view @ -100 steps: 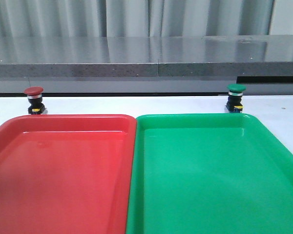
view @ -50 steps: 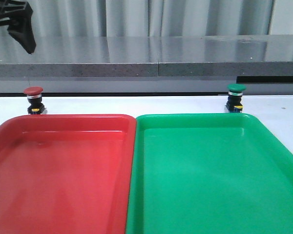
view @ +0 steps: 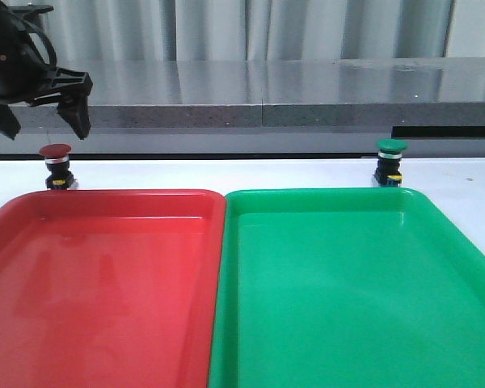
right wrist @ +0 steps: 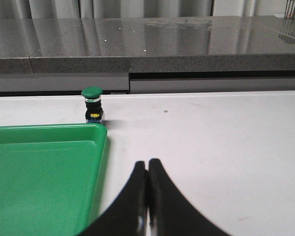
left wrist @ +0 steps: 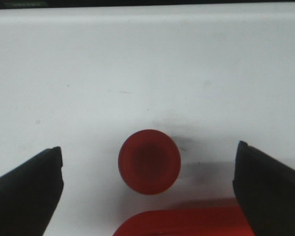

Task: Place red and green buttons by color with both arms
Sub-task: 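Move the left gripper down over the red-capped button and close it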

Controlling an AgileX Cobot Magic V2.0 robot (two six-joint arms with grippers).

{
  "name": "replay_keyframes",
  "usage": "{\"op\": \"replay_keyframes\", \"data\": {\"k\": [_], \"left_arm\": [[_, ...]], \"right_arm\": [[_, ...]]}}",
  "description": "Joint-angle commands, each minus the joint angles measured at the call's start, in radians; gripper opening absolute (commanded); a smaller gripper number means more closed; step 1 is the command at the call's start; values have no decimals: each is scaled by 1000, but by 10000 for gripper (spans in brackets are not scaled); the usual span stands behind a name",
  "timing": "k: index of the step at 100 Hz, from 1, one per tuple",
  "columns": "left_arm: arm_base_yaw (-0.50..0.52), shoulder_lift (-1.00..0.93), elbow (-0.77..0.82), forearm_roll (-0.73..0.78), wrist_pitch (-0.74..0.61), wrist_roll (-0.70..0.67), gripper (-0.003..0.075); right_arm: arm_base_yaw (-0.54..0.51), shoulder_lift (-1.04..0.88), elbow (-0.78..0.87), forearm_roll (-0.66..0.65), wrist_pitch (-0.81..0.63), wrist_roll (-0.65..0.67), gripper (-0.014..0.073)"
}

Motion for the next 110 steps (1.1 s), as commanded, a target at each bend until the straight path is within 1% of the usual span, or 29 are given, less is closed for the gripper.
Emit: {"op": "replay_keyframes", "data": {"k": [1, 15, 37, 78, 88, 95, 101, 103, 104, 110], "left_arm": [[-4, -29, -48, -2, -57, -2, 660], [-4, -7, -55, -2, -75, -2, 657], [-4, 12, -60, 3, -84, -2, 608], [-4, 44, -62, 3, -50, -2, 597], [-4, 44, -62, 3, -52, -2, 556], [-4, 44, -62, 3, -52, -2, 513], [-4, 44, -62, 3, -52, -2, 459], [-4, 44, -62, 3, -52, -2, 430], [-4, 44, -62, 3, -52, -2, 430], [-4, 44, -62, 3, -50, -2, 360]], "right_arm": [[-6, -15, -16, -1, -79, -5, -67], [-6, -15, -16, -1, -79, -5, -67], [-6, -15, -16, -1, -79, -5, -67], [-6, -15, -16, -1, -79, -5, -67], [-6, -15, -16, -1, -79, -5, -67], [-6, -15, -16, -1, -79, -5, -67], [-6, -15, -16, -1, -79, -5, -67], [-6, -15, -16, -1, -79, -5, -67], [-6, -15, -16, -1, -79, -5, -67], [-6, -15, -16, -1, -79, -5, -67]]}}
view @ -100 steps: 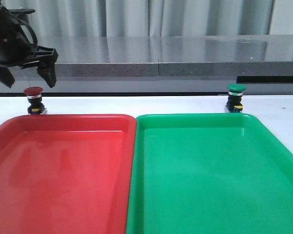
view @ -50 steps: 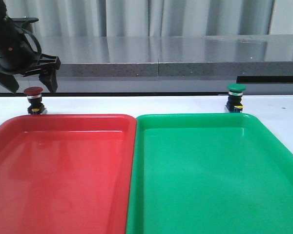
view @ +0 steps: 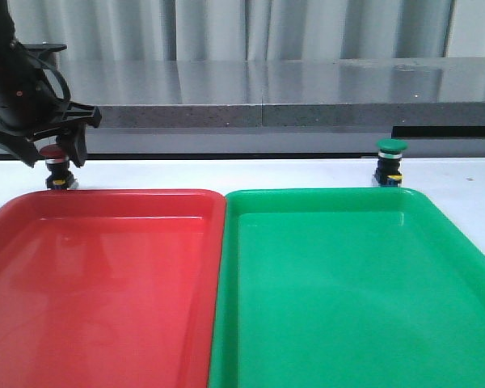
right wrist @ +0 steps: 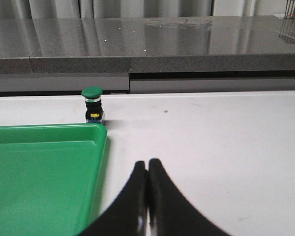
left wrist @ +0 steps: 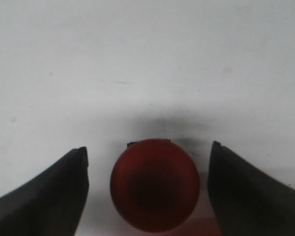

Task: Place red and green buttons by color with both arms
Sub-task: 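Move the left gripper down over the red-capped button and close it, then lift the red-capped button with the left gripper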

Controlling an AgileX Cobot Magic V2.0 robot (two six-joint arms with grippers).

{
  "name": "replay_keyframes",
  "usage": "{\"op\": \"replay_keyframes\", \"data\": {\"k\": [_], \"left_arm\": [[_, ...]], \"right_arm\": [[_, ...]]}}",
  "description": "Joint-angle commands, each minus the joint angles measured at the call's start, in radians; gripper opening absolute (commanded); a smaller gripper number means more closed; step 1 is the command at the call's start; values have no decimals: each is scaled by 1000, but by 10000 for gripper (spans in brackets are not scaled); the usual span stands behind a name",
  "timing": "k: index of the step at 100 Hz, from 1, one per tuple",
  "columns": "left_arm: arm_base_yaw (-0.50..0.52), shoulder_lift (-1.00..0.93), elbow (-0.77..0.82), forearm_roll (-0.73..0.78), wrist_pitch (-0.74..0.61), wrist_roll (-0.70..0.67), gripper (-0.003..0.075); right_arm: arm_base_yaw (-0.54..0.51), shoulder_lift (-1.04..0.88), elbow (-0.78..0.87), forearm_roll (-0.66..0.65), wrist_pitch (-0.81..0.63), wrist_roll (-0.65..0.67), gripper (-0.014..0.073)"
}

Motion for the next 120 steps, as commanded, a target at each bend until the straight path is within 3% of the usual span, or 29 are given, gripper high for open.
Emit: {"op": "replay_keyframes", "data": {"k": [1, 19, 33, 77, 98, 120], "left_arm": [[-4, -59, -31, 1, -35, -2, 344], [-4, -59, -43, 1, -16, -2, 163], [-4, -64, -82, 1, 33, -2, 107], [-4, -249, -127, -10, 181, -13, 104], [-13, -411, 56, -16, 106, -78, 104], [-114, -572, 348, -17, -75, -145, 104]], "right_arm": [[-6, -15, -16, -1, -79, -5, -67], [-6, -15, -16, -1, -79, -5, -67], [-6, -15, -16, -1, -79, -5, -67], [-6, -15, -16, -1, -79, -5, -67], [-6, -15, -16, -1, -79, -5, -67], [-6, -15, -16, -1, -79, -5, -67]]}}
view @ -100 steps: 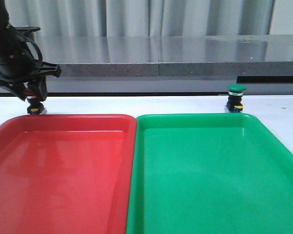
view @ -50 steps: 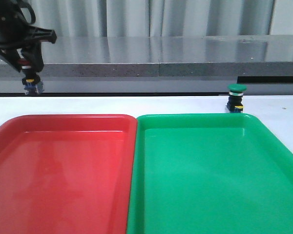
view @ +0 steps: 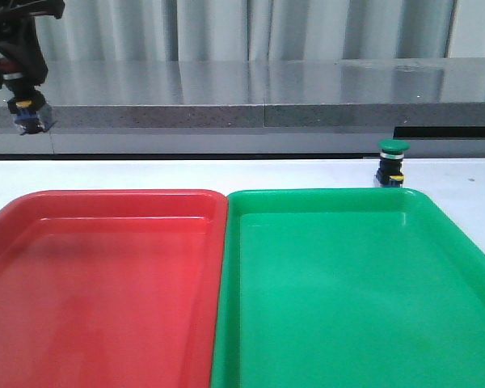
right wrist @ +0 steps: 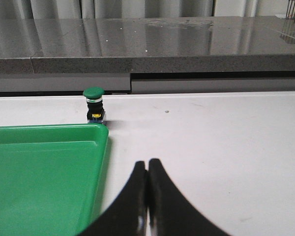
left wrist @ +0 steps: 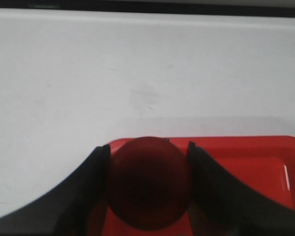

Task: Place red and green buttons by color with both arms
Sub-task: 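Lift the red-capped button with the left gripper, then carry the red button into the red tray and open the left gripper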

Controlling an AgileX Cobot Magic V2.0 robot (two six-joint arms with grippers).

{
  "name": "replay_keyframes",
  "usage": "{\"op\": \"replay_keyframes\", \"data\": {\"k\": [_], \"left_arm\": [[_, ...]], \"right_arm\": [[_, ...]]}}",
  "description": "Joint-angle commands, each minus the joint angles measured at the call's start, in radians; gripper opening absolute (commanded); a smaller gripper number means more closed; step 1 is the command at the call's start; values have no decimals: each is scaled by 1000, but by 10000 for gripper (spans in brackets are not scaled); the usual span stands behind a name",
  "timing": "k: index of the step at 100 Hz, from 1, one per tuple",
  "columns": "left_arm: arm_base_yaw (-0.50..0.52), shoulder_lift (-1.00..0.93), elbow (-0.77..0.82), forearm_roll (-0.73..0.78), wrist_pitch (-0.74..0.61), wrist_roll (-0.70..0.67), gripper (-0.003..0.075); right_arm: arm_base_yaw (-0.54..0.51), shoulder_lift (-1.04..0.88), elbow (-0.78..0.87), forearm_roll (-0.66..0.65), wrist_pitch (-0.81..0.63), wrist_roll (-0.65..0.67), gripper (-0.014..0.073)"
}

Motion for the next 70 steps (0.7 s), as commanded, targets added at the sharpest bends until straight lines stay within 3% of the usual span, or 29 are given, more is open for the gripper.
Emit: {"op": "replay_keyframes", "data": {"k": [1, 35, 70], "left_arm": [[-49, -96, 73, -11, -139, -48, 104], [-204, -73, 183, -16, -252, -92, 104], [-214, 45, 183, -16, -282, -143, 104]], "right_arm": [[-6, -15, -16, -1, -79, -5, -67], [-6, -15, -16, -1, -79, -5, -67], [-6, -15, -16, -1, -80, -5, -67]]}}
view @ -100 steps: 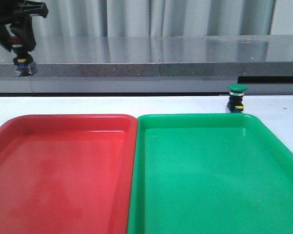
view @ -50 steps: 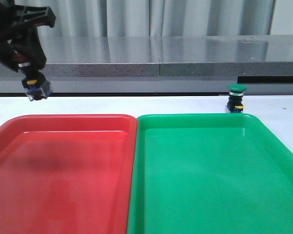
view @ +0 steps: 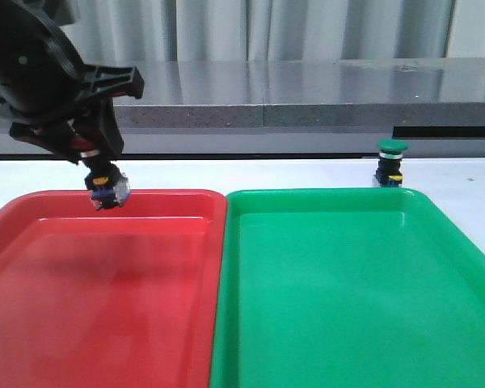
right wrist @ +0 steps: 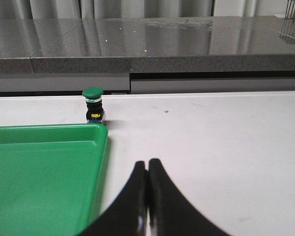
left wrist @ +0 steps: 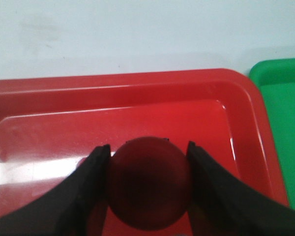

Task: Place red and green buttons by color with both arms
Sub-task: 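Carry the red button into the red tray and open the left gripper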

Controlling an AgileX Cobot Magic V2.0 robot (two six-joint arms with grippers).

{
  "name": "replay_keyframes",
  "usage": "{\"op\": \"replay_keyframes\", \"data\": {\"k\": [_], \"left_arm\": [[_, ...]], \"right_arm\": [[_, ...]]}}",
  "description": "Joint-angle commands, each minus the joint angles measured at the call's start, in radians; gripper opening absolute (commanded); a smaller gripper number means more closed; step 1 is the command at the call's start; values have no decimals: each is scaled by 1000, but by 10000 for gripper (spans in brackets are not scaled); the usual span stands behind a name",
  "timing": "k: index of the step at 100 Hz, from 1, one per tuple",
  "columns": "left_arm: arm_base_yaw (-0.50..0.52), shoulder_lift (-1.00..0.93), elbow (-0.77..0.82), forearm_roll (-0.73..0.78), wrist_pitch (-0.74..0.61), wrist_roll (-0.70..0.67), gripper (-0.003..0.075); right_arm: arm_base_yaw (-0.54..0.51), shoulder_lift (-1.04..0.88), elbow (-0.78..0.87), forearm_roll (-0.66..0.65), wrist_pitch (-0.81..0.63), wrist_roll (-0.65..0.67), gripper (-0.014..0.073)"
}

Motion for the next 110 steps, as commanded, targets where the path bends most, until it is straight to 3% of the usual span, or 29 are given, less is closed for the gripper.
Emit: {"op": "replay_keyframes", "data": {"k": [1, 74, 82, 102, 110], "left_arm": [[-13, -12, -24, -7, -63, -15, 104], [-13, 29, 30, 4, -75, -32, 125], [-13, 29, 30, 6, -75, -32, 189], [-13, 29, 30, 6, -74, -32, 482], [-13, 29, 30, 6, -74, -32, 545]], "right_arm": [[-6, -15, -16, -1, -80, -5, -67], [-6, -15, -16, -1, -80, -5, -67], [-6, -15, -16, -1, -80, -5, -67], [-6, -15, -16, -1, -80, -5, -67], [-6, -15, -16, -1, -80, -5, -67]]}}
